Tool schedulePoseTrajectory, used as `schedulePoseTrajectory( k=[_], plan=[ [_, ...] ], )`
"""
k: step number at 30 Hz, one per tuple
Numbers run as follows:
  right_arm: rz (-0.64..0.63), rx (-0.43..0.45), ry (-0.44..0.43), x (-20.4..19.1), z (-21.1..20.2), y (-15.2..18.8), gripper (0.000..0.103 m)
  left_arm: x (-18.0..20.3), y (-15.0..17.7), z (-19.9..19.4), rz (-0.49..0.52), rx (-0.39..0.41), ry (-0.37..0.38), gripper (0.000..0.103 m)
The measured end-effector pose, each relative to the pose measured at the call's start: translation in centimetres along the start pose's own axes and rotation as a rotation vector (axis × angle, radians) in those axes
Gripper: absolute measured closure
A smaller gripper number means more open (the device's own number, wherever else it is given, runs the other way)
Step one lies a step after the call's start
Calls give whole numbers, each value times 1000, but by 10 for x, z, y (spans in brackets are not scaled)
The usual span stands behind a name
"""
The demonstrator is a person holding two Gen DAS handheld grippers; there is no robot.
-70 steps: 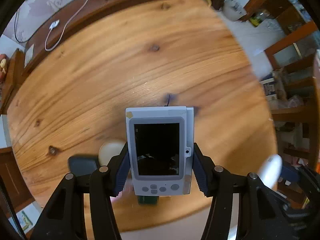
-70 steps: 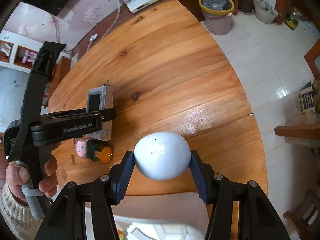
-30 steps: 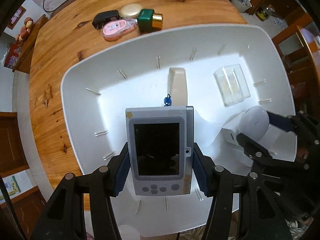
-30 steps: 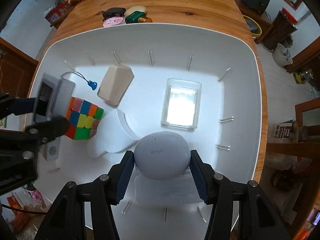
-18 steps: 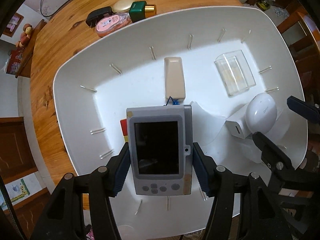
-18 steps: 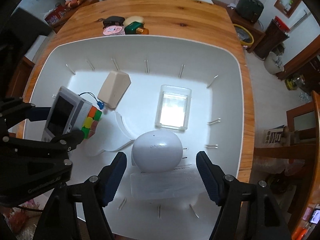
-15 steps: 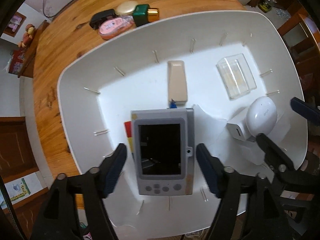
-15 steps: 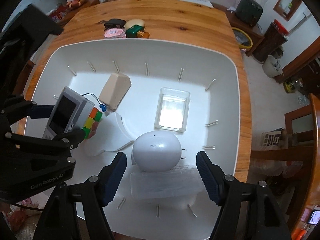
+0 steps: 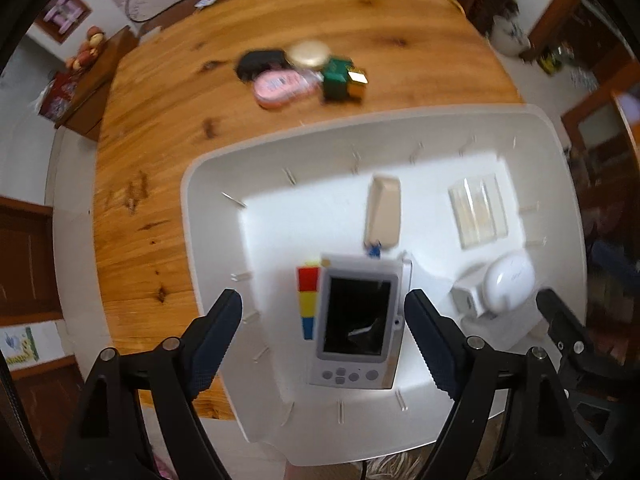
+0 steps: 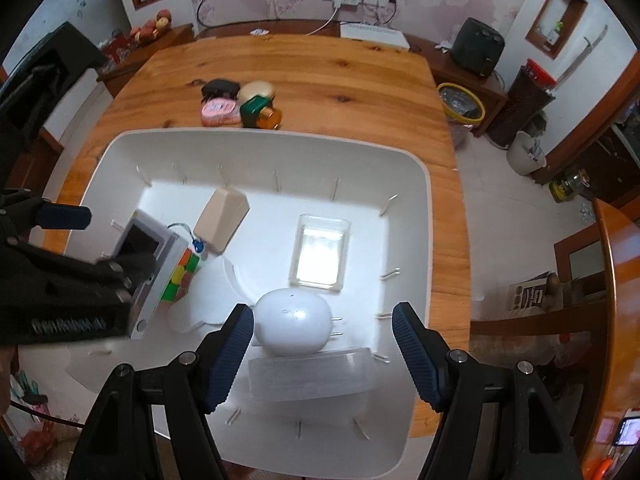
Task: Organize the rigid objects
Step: 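Open both tools to release the device and earbud case in the tray, withdraw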
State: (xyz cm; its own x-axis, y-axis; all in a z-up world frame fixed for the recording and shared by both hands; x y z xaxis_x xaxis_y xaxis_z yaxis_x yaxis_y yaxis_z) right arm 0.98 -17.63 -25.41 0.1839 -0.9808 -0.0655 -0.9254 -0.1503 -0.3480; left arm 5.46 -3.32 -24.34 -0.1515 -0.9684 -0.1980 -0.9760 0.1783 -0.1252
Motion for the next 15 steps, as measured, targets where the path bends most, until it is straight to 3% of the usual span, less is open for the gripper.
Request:
schedulePoseTrajectory(
  k=[9, 15],
  plan=[
    [78, 22, -28, 19, -6, 3, 30, -30, -12, -20, -126, 30, 76, 18],
    [75, 26, -33, 19, -8, 4, 30, -24, -6, -10, -81, 14, 11, 18]
  ],
)
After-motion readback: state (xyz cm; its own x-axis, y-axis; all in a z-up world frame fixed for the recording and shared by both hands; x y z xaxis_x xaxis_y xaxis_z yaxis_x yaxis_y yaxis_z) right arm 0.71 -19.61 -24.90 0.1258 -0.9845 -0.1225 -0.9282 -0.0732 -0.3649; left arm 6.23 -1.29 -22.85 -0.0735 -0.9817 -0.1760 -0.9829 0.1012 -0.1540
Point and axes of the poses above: each gripper's, at about its wrist camera, not at the fingertips, and z roughly the way its jaws point, x to its right, y to its underside, the point moved 1 cm from there along z, roughly the way its jaws point, and after that the axes turned 7 degrees about -y, right-handed, at the moved point
